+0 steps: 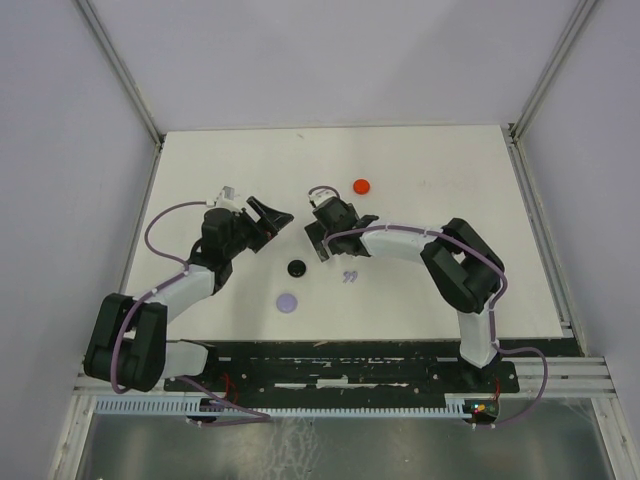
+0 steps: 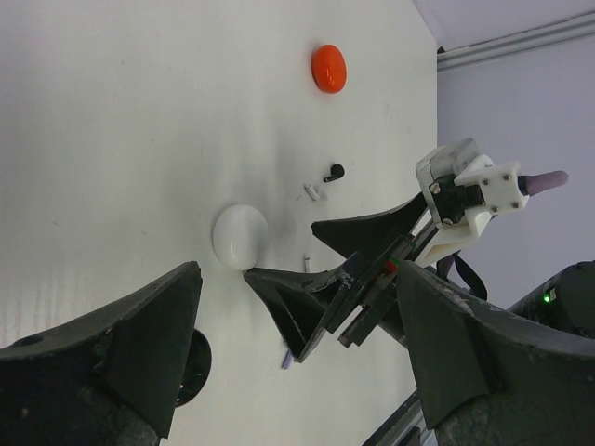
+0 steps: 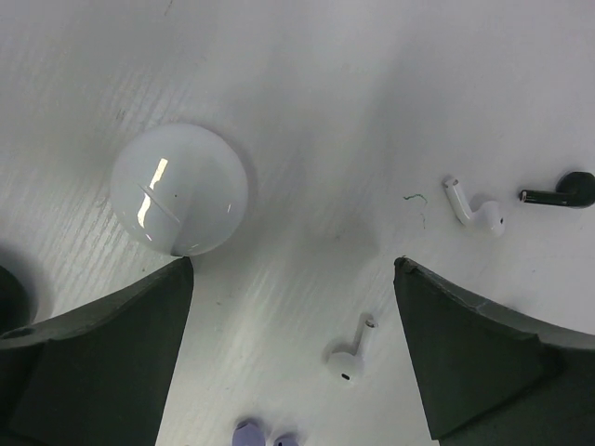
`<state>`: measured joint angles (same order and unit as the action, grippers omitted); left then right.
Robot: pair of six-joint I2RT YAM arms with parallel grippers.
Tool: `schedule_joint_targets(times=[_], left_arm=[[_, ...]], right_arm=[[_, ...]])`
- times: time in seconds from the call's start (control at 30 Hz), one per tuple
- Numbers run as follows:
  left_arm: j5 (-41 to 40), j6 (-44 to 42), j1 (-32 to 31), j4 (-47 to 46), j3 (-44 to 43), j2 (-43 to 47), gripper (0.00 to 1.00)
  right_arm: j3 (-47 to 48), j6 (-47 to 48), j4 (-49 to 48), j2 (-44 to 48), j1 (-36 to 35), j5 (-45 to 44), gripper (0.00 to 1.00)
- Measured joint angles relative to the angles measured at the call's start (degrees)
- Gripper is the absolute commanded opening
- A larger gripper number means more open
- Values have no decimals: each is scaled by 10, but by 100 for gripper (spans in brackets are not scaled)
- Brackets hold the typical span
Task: Insert the wireless bluetooth earbuds into the charging case
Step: Pick up the charging case at the center of the board.
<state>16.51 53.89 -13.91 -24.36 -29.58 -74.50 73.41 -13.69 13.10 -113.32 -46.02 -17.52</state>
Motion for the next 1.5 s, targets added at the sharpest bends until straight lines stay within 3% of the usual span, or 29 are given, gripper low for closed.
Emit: schedule_joint_targets(times=[1.3, 1.5], left_arm=[[-15, 0, 26, 22, 34, 94, 91], [-16, 0, 37, 40, 35, 102, 91]], right_arm=[[200, 9, 25, -129, 0, -3, 97], [198, 20, 17, -129, 0, 12, 98]])
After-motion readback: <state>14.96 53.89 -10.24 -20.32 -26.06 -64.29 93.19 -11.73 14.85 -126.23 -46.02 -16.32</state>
